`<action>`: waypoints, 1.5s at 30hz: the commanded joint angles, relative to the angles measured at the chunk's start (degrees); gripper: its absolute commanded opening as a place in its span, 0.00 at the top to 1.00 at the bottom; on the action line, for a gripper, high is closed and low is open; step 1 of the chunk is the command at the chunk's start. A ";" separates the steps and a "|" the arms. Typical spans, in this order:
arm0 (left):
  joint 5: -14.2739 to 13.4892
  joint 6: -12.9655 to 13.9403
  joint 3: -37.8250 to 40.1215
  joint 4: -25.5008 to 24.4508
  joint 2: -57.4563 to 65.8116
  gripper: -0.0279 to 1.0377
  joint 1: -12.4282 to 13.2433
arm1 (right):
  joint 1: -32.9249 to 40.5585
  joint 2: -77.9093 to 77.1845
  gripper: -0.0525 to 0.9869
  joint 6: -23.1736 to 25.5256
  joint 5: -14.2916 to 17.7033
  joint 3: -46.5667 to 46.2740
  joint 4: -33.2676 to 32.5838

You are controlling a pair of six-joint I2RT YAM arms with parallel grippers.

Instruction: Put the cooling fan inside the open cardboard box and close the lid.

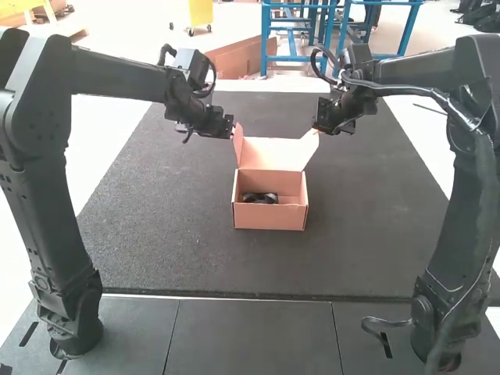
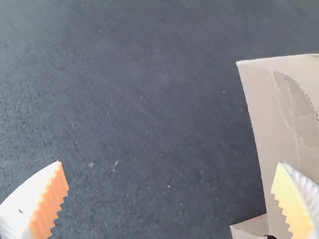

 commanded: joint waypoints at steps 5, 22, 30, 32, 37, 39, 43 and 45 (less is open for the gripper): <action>0.50 -1.98 3.93 -1.54 0.01 0.06 -0.82 | 1.55 -4.42 0.97 -0.22 -0.47 -1.43 -1.03; 0.50 -2.42 3.58 -5.23 -2.53 0.06 -0.74 | 5.33 -11.28 0.97 -3.64 2.87 -8.37 -1.29; 0.85 -2.51 1.91 -5.40 -3.41 0.06 -0.82 | 5.59 -13.04 0.97 -3.73 2.96 -10.48 -1.38; 0.85 -2.51 1.56 -5.40 -3.68 0.06 -0.74 | 5.86 -13.48 0.97 -3.82 2.96 -11.01 -1.38; 1.56 -2.34 1.30 -5.84 -4.20 0.06 -1.35 | 6.65 -14.27 0.97 -3.99 2.96 -12.15 -1.47; 1.91 -2.34 1.12 -6.37 -4.38 0.06 -1.70 | 6.91 -14.53 0.97 -3.91 2.96 -12.41 -1.47; 2.35 -2.25 0.50 -6.90 -4.73 0.06 -2.49 | 7.00 -14.79 0.97 -3.99 2.96 -12.77 -1.47; 2.35 -2.25 0.15 -6.90 -5.08 0.06 -2.76 | 7.00 -14.88 0.97 -3.99 2.87 -12.77 -1.82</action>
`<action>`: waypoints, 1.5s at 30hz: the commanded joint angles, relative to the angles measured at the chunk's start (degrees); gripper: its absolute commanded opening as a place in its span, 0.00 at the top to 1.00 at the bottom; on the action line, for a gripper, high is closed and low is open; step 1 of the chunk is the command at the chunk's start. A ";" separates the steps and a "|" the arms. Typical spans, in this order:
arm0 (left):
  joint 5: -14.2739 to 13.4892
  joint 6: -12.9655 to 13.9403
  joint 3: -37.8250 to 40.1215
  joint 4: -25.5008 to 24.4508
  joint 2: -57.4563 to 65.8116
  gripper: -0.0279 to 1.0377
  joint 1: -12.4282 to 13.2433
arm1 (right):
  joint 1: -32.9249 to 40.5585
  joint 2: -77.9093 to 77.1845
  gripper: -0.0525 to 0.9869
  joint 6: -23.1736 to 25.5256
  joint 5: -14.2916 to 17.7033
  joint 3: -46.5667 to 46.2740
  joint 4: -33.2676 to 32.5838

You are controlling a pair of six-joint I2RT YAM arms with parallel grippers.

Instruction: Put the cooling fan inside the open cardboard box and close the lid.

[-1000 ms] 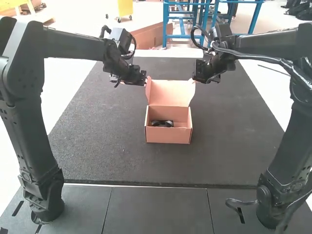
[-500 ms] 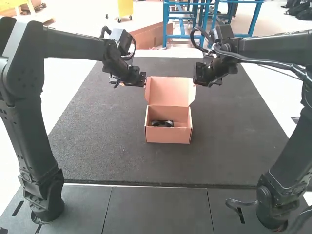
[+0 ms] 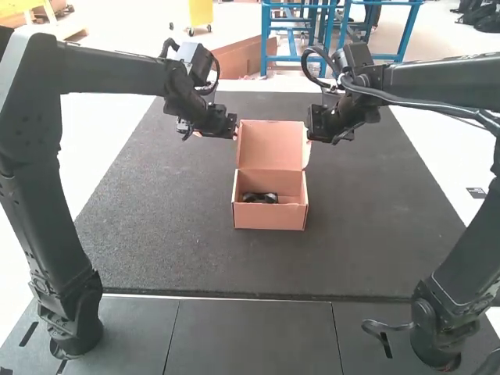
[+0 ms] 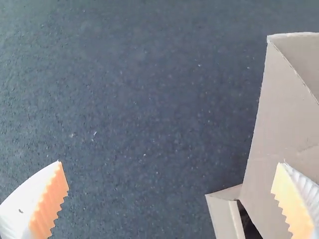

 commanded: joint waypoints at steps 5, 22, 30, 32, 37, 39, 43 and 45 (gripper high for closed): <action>0.95 -0.06 -1.51 -0.14 -3.12 0.06 -0.81 | 0.60 -1.22 0.97 -1.46 -0.28 -1.12 -2.15; 1.04 0.03 -4.41 -0.14 -5.05 0.06 -0.73 | 2.00 -4.21 0.97 -2.08 -0.54 -5.42 -2.59; 2.09 0.03 -5.64 -0.14 -5.76 0.06 -1.17 | 2.09 -5.97 0.97 -2.08 -0.63 -7.88 -2.50; 2.27 0.03 -5.82 -0.14 -5.93 0.06 -1.43 | 2.35 -6.50 0.97 -2.08 -0.81 -8.50 -2.59; 2.62 0.11 -6.35 -0.50 -6.28 0.06 -1.87 | 3.15 -7.29 0.97 -2.08 -1.33 -9.64 -2.50; 2.62 0.20 -6.52 -0.58 -6.46 0.06 -1.87 | 3.41 -7.46 0.97 -2.17 -1.51 -9.82 -2.59; 2.79 0.29 -7.14 -0.85 -6.81 0.06 -1.96 | 3.41 -7.38 0.97 -2.17 -1.60 -10.08 -2.50; 3.41 0.38 -7.66 -1.02 -7.16 0.06 -1.96 | 3.50 -7.38 0.97 -2.17 -1.77 -10.26 -2.59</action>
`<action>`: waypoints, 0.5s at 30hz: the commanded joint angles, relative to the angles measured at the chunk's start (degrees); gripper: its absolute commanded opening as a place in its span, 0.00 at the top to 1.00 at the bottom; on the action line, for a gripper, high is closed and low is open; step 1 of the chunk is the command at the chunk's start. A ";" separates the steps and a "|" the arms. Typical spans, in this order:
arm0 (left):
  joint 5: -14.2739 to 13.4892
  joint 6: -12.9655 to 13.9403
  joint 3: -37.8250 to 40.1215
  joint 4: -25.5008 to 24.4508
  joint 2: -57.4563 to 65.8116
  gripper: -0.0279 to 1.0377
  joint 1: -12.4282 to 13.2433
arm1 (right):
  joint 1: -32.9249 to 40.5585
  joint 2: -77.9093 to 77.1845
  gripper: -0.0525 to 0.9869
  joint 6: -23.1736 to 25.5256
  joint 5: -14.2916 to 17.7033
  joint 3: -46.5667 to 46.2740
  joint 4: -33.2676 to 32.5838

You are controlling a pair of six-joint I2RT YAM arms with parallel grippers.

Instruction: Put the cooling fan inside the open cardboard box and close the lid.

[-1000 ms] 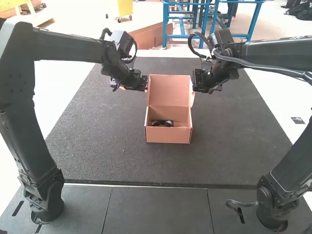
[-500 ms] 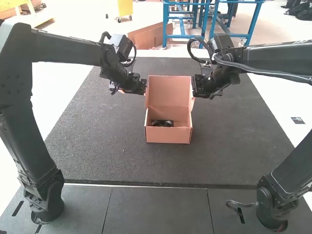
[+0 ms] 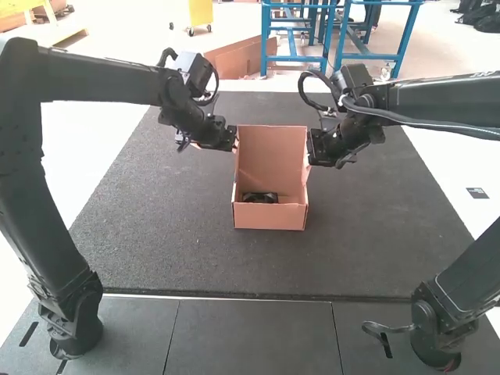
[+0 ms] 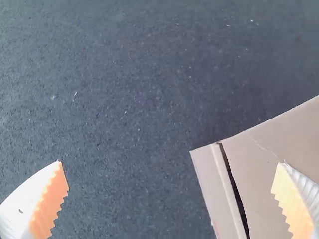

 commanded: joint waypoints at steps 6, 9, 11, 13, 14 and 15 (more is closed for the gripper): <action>2.25 0.27 -2.60 -0.19 -3.19 0.06 -0.58 | 0.70 -1.06 0.97 -0.16 -1.03 -1.15 -0.32; 2.87 0.27 -3.22 -0.19 -3.54 0.06 -0.58 | 0.70 -1.06 0.97 -0.16 -1.12 -1.67 -0.32; 3.22 0.27 -3.48 -0.19 -3.89 0.06 -0.58 | 0.70 -1.06 0.97 -0.16 -1.30 -2.11 -0.32; 3.49 0.27 -3.66 -0.19 -4.07 0.06 -0.58 | 0.70 -1.06 0.97 -0.16 -1.38 -2.46 -0.32; 3.75 0.27 -3.66 -0.19 -4.16 0.06 -0.49 | 0.70 -1.06 0.97 -0.16 -1.38 -2.64 -0.32; 3.84 0.27 -3.75 -0.19 -4.16 0.06 -0.58 | 0.70 -1.15 0.97 -0.16 -1.38 -2.73 -0.23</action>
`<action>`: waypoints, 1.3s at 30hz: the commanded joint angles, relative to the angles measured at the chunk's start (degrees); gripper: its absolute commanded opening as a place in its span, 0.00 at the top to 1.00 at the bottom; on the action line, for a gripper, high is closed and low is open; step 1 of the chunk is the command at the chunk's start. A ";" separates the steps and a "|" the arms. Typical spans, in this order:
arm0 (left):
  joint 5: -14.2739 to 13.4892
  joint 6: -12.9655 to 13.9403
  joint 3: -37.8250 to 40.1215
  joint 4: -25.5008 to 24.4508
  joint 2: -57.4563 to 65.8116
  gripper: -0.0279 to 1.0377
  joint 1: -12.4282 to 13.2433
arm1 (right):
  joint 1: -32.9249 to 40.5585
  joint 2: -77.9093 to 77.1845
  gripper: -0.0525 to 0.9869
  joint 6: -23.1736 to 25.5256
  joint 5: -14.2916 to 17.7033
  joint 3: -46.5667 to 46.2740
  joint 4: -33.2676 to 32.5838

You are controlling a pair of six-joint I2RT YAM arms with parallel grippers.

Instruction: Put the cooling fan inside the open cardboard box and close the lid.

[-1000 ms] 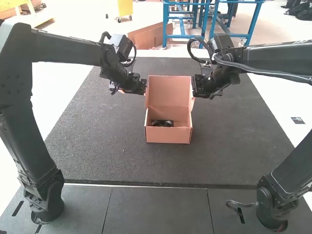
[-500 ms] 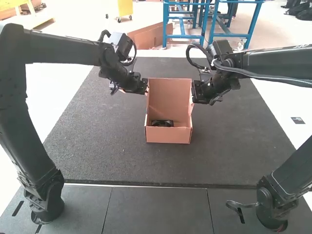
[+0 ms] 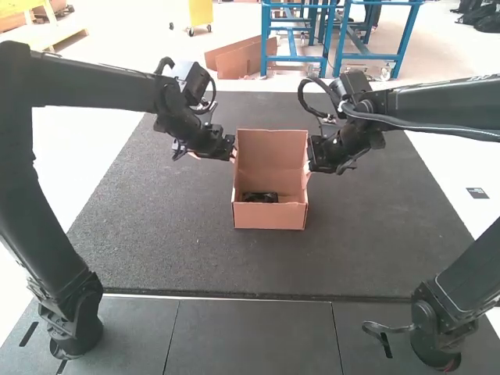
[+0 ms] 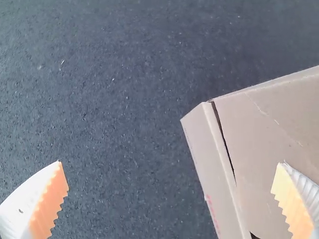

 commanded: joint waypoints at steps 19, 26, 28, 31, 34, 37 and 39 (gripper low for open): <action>5.26 2.29 -2.75 -1.62 -3.20 0.06 -3.13 | 0.79 -1.15 0.97 -1.30 -0.20 -3.35 0.03; 4.82 4.31 -4.69 -7.69 -4.61 0.06 -3.13 | 1.23 -1.15 0.97 -2.70 1.12 -4.41 -0.67; 4.03 4.66 -4.86 -8.13 -5.75 0.06 -3.04 | 1.23 -1.15 0.96 -2.70 1.20 -4.23 -0.58; 1.92 4.84 -4.78 -7.95 -6.89 0.06 -2.78 | 0.96 -1.32 0.65 -1.74 1.82 -2.74 -0.49; -1.34 5.01 -4.60 -7.25 -7.33 0.06 -1.99 | 0.79 -2.03 0.30 -0.59 1.73 -1.07 -0.58; -4.50 4.75 -4.34 -4.44 -7.33 0.06 0.04 | 0.70 -2.73 0.06 -0.51 1.20 -0.28 -1.02; -6.35 4.75 -3.63 -2.41 -7.07 0.06 1.35 | 0.44 -3.70 0.06 -0.68 1.12 0.07 -1.64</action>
